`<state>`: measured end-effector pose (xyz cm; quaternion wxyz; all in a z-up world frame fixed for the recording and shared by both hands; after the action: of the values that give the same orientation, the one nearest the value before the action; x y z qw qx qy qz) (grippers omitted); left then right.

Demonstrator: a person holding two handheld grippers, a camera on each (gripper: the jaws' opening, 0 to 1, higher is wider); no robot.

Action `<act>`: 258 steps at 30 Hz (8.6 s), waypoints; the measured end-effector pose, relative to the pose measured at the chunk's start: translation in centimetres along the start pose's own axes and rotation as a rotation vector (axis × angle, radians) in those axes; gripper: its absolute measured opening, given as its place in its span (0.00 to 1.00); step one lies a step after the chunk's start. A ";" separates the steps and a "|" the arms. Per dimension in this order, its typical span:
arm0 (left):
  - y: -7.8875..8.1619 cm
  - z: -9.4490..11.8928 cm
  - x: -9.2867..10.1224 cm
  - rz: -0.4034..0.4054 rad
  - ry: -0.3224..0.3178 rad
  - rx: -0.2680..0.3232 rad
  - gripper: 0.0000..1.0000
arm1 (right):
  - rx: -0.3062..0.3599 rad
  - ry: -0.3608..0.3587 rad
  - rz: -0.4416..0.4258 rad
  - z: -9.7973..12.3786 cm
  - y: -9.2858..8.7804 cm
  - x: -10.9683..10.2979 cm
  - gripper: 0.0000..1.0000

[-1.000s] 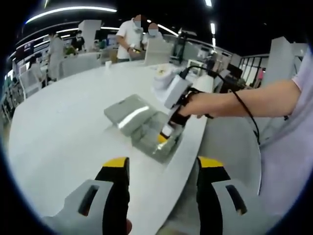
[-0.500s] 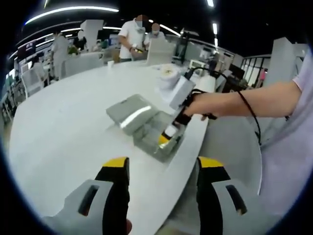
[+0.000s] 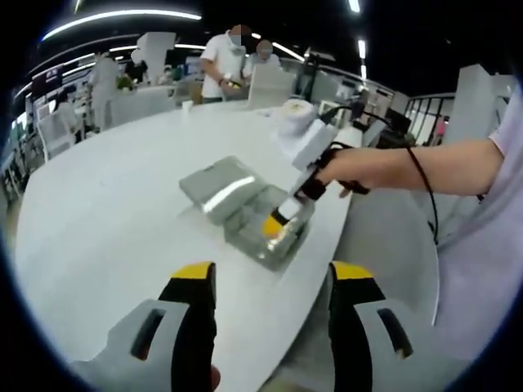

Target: Insert the divider into the dual guide fixture by aligning both edges with the guide slots and pushing it downward to the bottom, including one-sided entry, uneven engagement, binding, and posture correction.

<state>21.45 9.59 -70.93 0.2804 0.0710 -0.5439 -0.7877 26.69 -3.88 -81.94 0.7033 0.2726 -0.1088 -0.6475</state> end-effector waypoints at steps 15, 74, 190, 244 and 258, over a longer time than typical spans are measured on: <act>0.1 -0.6 0.2 0.010 0.024 0.006 0.54 | 0.230 0.091 0.057 2.8 3.9 -0.4 0.21; 2.2 -5.0 5.2 0.035 0.124 0.018 0.54 | 0.704 0.129 0.278 16.2 3.7 14.5 0.23; 8.4 -14.3 10.4 -0.060 0.067 -0.052 0.52 | 0.180 -0.237 0.049 3.8 -1.9 32.3 0.28; 8.0 -13.1 9.6 -0.034 0.085 -0.033 0.52 | 0.178 -0.234 -0.022 3.9 -1.2 31.8 0.26; 7.9 -13.2 9.3 -0.028 0.083 -0.033 0.52 | 0.313 -0.182 0.028 5.3 1.2 30.4 0.26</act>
<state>22.06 -7.99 -67.27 0.2928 0.1066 -0.5179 -0.7967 29.26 -34.67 -83.03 0.6484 0.3173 -0.2752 -0.6350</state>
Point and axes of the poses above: the point that each gripper's makers call its tool centre point, and the gripper's own axes: z roughly backward along the fingers, x roughly to its right, y roughly out of its top, the point moved 1 cm from there along z, roughly backward along the fingers, and after that the axes turned 10 degrees about x, right-handed, at the moved point
